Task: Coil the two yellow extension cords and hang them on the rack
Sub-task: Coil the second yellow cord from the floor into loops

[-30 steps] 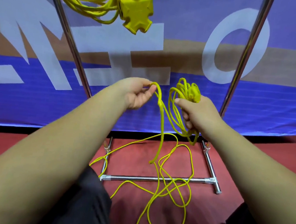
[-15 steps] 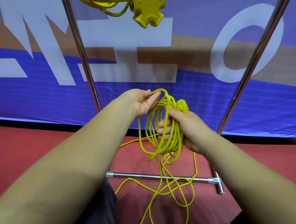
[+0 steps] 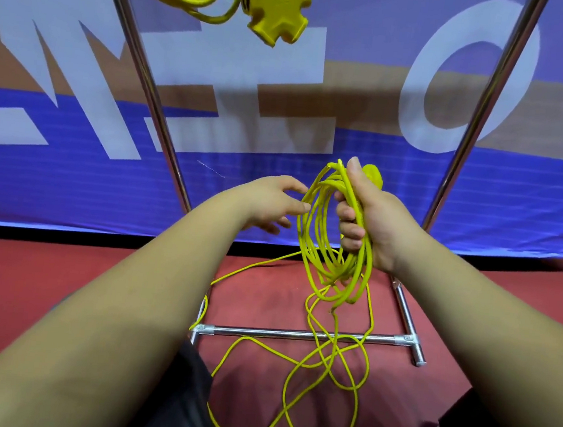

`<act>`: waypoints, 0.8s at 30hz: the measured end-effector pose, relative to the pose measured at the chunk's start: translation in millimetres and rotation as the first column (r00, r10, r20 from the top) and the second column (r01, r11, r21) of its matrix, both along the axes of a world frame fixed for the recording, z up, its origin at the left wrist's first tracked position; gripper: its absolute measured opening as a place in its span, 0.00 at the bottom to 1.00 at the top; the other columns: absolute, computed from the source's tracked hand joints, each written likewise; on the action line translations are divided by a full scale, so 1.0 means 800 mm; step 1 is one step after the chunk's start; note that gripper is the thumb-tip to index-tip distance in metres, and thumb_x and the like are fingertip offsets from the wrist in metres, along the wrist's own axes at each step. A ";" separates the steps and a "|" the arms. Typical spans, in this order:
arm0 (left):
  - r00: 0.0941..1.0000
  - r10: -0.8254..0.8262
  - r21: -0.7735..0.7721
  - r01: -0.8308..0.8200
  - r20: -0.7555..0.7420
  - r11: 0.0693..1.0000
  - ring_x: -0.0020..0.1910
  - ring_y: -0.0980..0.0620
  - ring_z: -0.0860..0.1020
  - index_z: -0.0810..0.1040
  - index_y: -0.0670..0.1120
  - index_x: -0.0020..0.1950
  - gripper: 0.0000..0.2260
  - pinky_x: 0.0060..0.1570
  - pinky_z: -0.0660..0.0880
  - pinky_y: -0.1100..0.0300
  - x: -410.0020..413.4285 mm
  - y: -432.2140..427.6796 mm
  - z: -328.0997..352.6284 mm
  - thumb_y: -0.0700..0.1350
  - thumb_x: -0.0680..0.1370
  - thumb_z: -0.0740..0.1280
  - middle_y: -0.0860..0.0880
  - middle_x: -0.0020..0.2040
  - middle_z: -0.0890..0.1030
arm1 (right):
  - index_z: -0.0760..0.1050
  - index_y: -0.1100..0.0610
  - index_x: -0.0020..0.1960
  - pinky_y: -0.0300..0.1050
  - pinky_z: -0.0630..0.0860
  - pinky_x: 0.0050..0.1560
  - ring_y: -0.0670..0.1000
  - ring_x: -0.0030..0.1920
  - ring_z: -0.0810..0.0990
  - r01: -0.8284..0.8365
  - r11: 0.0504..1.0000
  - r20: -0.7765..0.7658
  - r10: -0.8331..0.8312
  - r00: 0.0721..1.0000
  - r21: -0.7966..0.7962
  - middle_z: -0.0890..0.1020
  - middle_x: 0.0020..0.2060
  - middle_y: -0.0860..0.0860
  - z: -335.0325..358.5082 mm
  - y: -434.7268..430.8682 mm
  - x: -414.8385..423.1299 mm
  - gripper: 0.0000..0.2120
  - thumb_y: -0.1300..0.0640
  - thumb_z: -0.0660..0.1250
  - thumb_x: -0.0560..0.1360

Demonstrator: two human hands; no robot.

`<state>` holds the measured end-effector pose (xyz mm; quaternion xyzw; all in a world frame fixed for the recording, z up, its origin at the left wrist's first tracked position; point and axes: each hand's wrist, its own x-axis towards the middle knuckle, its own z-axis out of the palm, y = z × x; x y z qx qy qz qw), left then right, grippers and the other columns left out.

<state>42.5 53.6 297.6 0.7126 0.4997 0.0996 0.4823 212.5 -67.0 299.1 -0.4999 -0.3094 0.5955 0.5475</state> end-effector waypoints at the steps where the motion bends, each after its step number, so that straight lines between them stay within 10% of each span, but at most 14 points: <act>1: 0.999 -0.039 0.068 0.040 -0.013 0.997 0.51 0.47 0.86 0.78 0.56 0.65 0.14 0.52 0.83 0.47 0.002 0.000 -0.004 0.51 0.81 0.72 0.50 0.52 0.83 | 0.74 0.55 0.50 0.40 0.61 0.24 0.47 0.23 0.62 -0.017 1.000 -0.013 0.017 1.000 0.003 0.69 0.30 0.48 0.000 0.000 0.002 0.33 0.25 0.70 0.69; 6: 0.950 0.017 0.461 0.136 -0.312 0.877 0.45 0.46 0.86 0.83 0.47 0.50 0.08 0.46 0.83 0.52 0.007 0.013 -0.023 0.49 0.83 0.68 0.46 0.44 0.86 | 0.73 0.53 0.42 0.36 0.60 0.21 0.46 0.20 0.62 -0.074 0.996 -0.033 0.075 0.997 0.040 0.70 0.29 0.49 0.004 0.000 0.009 0.18 0.39 0.70 0.79; 12: 0.941 0.066 0.541 0.133 -0.333 0.831 0.43 0.47 0.84 0.82 0.50 0.50 0.07 0.48 0.83 0.49 0.008 0.023 -0.033 0.51 0.83 0.67 0.48 0.45 0.84 | 0.75 0.55 0.44 0.38 0.61 0.23 0.47 0.20 0.63 -0.050 0.997 0.000 0.050 0.999 0.059 0.71 0.28 0.51 0.006 -0.002 0.012 0.10 0.53 0.67 0.82; 24: 0.998 0.047 0.512 -0.061 0.039 0.857 0.39 0.55 0.85 0.83 0.48 0.48 0.04 0.47 0.84 0.52 0.024 0.010 -0.022 0.45 0.76 0.76 0.51 0.38 0.86 | 0.75 0.54 0.45 0.37 0.60 0.23 0.45 0.21 0.60 -0.024 0.999 0.029 0.023 0.999 0.037 0.65 0.27 0.49 0.005 -0.002 0.015 0.11 0.49 0.70 0.82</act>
